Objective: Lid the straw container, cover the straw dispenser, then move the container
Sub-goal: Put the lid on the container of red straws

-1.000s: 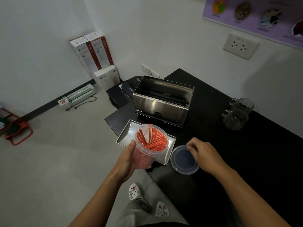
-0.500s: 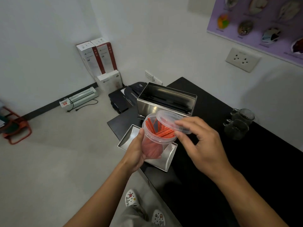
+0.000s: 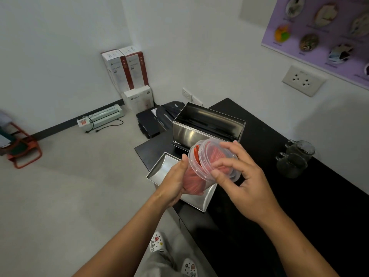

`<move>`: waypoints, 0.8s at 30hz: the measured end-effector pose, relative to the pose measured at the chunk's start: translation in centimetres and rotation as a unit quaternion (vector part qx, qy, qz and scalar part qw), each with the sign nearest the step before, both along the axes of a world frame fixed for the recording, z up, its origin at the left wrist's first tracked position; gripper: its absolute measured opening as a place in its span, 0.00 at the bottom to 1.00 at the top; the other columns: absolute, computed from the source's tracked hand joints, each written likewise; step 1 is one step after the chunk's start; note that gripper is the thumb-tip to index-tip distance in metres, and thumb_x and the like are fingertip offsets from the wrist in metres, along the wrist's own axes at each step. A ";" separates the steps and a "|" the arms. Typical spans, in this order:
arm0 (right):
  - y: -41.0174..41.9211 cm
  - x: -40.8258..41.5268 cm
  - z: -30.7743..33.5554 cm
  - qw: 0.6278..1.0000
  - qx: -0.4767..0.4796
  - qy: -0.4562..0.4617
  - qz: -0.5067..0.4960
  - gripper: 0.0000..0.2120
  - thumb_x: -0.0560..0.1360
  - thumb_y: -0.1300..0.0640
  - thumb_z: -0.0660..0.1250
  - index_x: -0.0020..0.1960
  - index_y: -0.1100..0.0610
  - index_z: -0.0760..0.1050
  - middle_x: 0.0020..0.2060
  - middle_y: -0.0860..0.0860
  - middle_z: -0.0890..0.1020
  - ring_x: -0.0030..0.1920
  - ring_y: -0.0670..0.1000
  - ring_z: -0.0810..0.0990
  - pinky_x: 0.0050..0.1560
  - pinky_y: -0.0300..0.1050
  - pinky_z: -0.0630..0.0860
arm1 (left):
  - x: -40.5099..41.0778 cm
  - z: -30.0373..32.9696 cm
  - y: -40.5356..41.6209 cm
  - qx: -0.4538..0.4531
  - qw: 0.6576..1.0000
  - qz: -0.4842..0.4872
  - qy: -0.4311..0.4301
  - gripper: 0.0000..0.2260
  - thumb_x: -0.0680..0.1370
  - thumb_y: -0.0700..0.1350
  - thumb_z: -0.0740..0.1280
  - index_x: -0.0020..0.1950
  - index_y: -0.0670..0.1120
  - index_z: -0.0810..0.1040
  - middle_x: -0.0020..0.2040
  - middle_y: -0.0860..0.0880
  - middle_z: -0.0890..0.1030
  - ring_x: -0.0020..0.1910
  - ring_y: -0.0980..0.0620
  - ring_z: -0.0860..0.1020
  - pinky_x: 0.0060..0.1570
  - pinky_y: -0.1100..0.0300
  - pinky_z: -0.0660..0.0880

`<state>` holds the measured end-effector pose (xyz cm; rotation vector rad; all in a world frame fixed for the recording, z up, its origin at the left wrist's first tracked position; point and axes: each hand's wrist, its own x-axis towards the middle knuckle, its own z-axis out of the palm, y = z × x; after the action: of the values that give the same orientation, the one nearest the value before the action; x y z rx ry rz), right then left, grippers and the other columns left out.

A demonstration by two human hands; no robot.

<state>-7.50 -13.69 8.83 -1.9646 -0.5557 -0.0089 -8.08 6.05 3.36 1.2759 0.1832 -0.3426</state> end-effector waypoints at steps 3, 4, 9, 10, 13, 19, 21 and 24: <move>-0.1 0.6 0.2 1.000 -0.005 -0.004 0.029 0.10 0.73 0.41 0.73 0.48 0.46 0.79 0.72 0.33 0.69 0.77 0.41 0.66 0.69 0.33 0.66 | -0.2 0.3 -0.1 0.003 1.000 -0.008 0.003 0.39 0.62 0.84 0.63 0.62 0.60 0.85 0.61 0.45 0.88 0.56 0.41 0.88 0.43 0.48 0.85; -0.1 0.8 0.2 0.999 -0.012 -0.011 0.034 0.11 0.73 0.41 0.74 0.47 0.47 0.77 0.72 0.34 0.69 0.75 0.40 0.67 0.66 0.29 0.66 | -0.3 0.3 -0.2 0.005 1.000 -0.009 0.006 0.41 0.62 0.84 0.63 0.63 0.59 0.85 0.61 0.44 0.87 0.56 0.41 0.88 0.43 0.48 0.85; 0.1 1.4 -0.2 0.998 -0.053 -0.009 0.015 0.21 0.70 0.30 0.72 0.54 0.42 0.74 0.76 0.37 0.65 0.76 0.39 0.64 0.67 0.36 0.66 | -0.3 0.1 0.1 0.009 1.000 -0.023 0.003 0.47 0.67 0.83 0.57 0.69 0.50 0.82 0.64 0.40 0.86 0.59 0.38 0.86 0.46 0.45 0.84; 0.2 1.4 -0.3 0.998 -0.060 -0.002 0.021 0.25 0.69 0.28 0.71 0.60 0.38 0.72 0.79 0.38 0.62 0.78 0.39 0.62 0.69 0.41 0.66 | -0.2 0.0 0.2 0.007 1.000 -0.023 0.006 0.47 0.69 0.83 0.55 0.69 0.48 0.81 0.63 0.38 0.85 0.58 0.37 0.86 0.48 0.43 0.84; 0.5 1.5 -0.6 0.997 -0.071 0.019 0.034 0.35 0.68 0.24 0.68 0.71 0.29 0.61 0.81 0.37 0.57 0.80 0.42 0.58 0.74 0.50 0.66 | 0.0 -0.3 0.5 0.005 1.000 -0.003 0.021 0.45 0.71 0.81 0.54 0.69 0.47 0.81 0.62 0.38 0.86 0.57 0.36 0.87 0.50 0.40 0.84; 0.6 1.9 -1.4 1.000 0.000 0.003 -0.007 0.36 0.73 0.31 0.70 0.75 0.43 0.65 0.70 0.42 0.72 0.70 0.48 0.74 0.66 0.55 0.77 | 0.0 -0.6 0.3 0.019 0.993 0.111 0.020 0.32 0.78 0.72 0.57 0.67 0.51 0.82 0.59 0.44 0.88 0.57 0.41 0.87 0.47 0.46 0.85; 0.8 1.9 -1.6 1.000 -0.007 -0.001 -0.018 0.38 0.72 0.30 0.69 0.76 0.44 0.63 0.69 0.43 0.71 0.69 0.46 0.74 0.65 0.51 0.77 | 0.0 -0.5 -0.2 0.020 0.992 0.123 0.003 0.27 0.82 0.66 0.60 0.67 0.49 0.83 0.59 0.42 0.88 0.58 0.41 0.87 0.50 0.47 0.85; 1.2 1.9 -1.9 0.999 -0.038 -0.013 -0.026 0.41 0.72 0.33 0.69 0.79 0.48 0.60 0.70 0.45 0.67 0.69 0.43 0.72 0.64 0.47 0.77 | 0.3 -0.1 -0.8 -0.004 0.989 0.145 0.002 0.25 0.81 0.59 0.66 0.68 0.42 0.80 0.61 0.36 0.85 0.61 0.35 0.85 0.59 0.37 0.83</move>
<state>-5.57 -12.50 6.90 -2.0551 -0.5277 -0.0470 -7.81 5.24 3.24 1.2208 0.3665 -0.0958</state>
